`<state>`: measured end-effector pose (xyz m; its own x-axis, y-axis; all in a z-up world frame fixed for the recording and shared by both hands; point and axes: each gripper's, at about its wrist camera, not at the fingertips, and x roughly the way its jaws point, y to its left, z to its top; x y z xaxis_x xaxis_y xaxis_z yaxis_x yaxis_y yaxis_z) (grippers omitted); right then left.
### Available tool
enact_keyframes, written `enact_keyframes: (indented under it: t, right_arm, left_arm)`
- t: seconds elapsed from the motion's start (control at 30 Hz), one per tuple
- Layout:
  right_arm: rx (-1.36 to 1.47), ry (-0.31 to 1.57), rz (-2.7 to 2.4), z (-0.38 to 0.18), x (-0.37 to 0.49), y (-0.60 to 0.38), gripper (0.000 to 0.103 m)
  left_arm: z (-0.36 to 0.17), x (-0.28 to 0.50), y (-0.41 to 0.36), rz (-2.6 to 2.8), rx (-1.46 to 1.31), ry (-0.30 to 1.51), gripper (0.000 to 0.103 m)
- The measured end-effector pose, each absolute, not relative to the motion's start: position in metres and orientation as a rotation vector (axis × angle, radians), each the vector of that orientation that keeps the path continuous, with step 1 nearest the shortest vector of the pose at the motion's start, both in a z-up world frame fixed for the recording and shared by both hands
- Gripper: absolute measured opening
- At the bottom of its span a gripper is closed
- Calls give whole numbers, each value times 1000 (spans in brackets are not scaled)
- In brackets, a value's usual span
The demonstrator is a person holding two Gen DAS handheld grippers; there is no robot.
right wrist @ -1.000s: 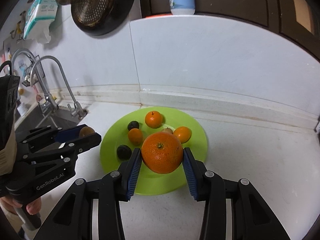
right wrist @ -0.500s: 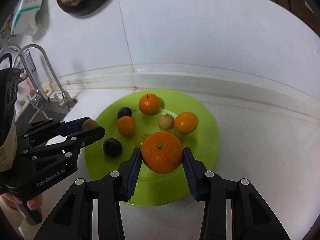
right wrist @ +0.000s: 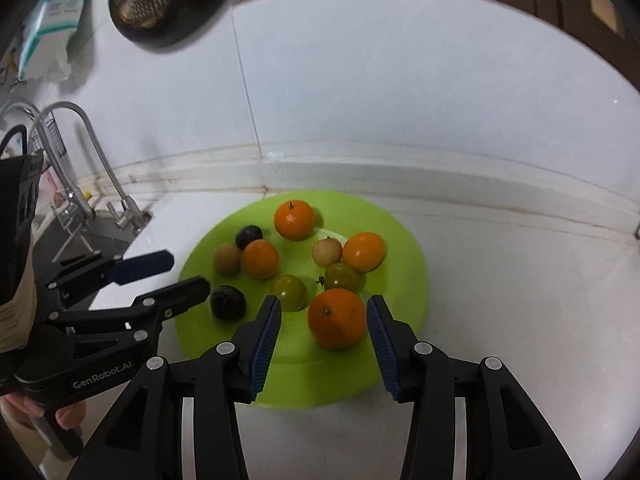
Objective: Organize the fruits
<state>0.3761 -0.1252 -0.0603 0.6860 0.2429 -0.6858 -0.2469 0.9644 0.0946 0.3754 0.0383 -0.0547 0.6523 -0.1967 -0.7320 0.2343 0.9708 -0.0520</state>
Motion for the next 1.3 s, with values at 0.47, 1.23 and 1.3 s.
enact_keyframes:
  t: [0.47,1.23,1.3]
  right_arm:
    - [29,635,251,-5,284,-132,46]
    - [4,538,237,29,123,-148,61]
    - [7,533,235,30,110,-151,65]
  left_arm:
    - [12,282,44,-182,34,682,67]
    - [47,110,28,-104,67,560,88]
    - [49,98,25,-97,71,550,89]
